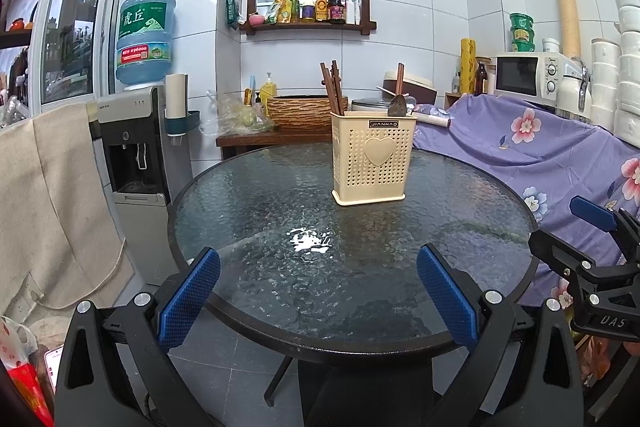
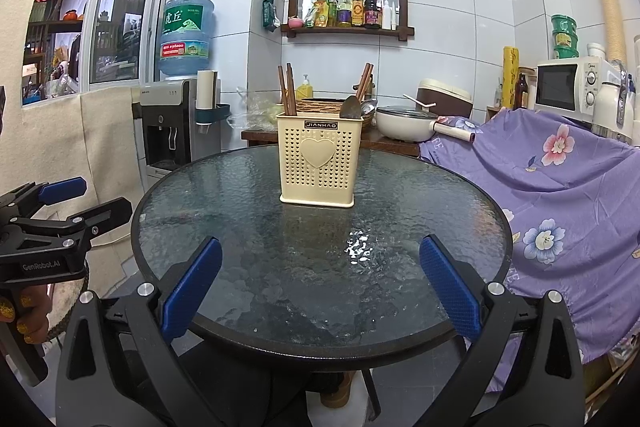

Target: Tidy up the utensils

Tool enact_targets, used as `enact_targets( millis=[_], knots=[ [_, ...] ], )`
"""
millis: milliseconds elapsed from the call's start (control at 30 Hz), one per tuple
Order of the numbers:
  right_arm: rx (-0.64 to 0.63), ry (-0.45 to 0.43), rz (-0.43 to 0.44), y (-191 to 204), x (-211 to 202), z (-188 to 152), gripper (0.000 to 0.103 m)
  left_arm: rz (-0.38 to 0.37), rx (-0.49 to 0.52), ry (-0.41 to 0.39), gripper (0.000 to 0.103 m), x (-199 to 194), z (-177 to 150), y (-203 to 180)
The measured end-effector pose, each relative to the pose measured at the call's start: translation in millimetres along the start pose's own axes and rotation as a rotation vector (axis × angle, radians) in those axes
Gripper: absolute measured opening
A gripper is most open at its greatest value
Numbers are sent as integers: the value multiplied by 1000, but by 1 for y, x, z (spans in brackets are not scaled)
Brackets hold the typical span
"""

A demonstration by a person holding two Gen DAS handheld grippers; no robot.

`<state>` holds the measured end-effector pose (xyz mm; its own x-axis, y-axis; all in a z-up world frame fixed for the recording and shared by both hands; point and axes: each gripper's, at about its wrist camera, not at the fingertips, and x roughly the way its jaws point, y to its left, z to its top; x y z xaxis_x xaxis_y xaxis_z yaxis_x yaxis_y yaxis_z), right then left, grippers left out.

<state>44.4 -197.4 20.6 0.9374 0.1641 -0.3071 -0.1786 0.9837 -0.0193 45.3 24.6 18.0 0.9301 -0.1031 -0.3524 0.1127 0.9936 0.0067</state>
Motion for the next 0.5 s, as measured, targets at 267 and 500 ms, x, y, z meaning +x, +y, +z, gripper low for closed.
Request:
enact_targets(
  millis=[267,500],
  knots=[
    [0,1,0,0,0,-1,97,1,2,1,97,1,-1,2],
    [-1,2,0,0,1,-1,97,-3,10,3,97,1,-1,3]
  ],
)
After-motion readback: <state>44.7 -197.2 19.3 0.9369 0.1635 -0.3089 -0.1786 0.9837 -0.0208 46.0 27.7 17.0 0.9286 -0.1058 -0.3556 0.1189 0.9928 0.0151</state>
